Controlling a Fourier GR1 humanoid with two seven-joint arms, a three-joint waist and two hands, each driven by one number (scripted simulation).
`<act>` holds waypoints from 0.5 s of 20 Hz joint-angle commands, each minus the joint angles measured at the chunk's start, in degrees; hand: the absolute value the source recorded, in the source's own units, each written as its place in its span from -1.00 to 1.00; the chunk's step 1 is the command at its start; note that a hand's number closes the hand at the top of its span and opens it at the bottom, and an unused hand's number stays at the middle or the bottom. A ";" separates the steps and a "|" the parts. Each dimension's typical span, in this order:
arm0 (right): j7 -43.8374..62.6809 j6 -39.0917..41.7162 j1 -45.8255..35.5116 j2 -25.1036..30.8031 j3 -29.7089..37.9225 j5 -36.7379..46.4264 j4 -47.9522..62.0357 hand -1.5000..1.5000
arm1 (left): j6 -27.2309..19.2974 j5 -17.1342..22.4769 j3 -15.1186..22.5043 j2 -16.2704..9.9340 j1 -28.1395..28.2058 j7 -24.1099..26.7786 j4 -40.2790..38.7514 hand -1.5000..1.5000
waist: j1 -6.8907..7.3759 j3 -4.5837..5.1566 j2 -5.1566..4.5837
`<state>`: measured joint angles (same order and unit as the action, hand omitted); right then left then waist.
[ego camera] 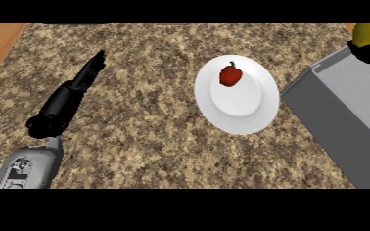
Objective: Pick the lemon from the plate and place it in the cardboard box
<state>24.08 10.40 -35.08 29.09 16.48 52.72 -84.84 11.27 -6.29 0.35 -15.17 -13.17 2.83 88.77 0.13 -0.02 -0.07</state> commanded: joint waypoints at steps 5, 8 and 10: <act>-4.43 14.16 -0.07 8.47 4.03 -5.64 15.87 1.00 | 1.65 0.67 -0.86 -0.82 1.26 1.05 0.23 0.00 | 0.49 0.02 -0.12; -9.87 13.62 1.53 10.70 3.69 -5.10 21.66 1.00 | -0.66 -2.16 1.45 1.62 1.15 -0.06 0.62 0.00 | 0.42 -0.01 -0.12; -14.92 16.44 2.00 13.94 4.02 -6.19 25.88 1.00 | -0.26 -1.51 0.85 1.87 -0.46 1.14 -1.37 0.00 | 0.37 -0.02 -0.22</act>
<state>14.86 23.54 -33.85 39.25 20.36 47.34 -66.23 11.37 -7.24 0.64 -14.28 -13.39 3.53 87.83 0.32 -0.02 -0.21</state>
